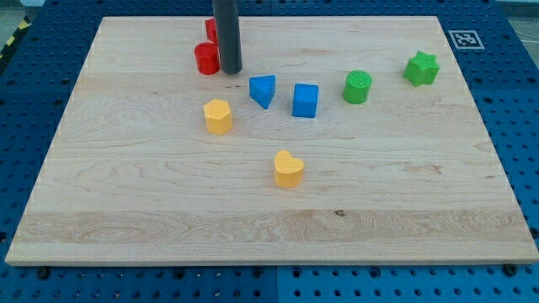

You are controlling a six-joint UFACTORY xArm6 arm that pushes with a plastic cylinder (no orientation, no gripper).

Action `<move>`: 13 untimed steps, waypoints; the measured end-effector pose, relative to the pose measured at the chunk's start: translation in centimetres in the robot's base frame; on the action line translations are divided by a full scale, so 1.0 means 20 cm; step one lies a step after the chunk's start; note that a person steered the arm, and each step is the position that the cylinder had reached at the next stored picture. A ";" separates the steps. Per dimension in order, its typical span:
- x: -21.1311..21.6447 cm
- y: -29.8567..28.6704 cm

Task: Move the red circle top diagonally to the blue triangle

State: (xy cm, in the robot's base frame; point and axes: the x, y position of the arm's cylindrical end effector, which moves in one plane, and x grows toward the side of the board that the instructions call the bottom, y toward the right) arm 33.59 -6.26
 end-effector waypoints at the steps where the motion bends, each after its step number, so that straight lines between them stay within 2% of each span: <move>1: 0.12 0.00; 2: 0.18 -0.03; 5: 0.18 -0.28; 8: 0.18 -0.37; 10: 0.05 -0.51; 11: -0.07 -0.52; 13: -0.11 -0.49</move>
State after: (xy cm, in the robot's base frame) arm 31.31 -15.99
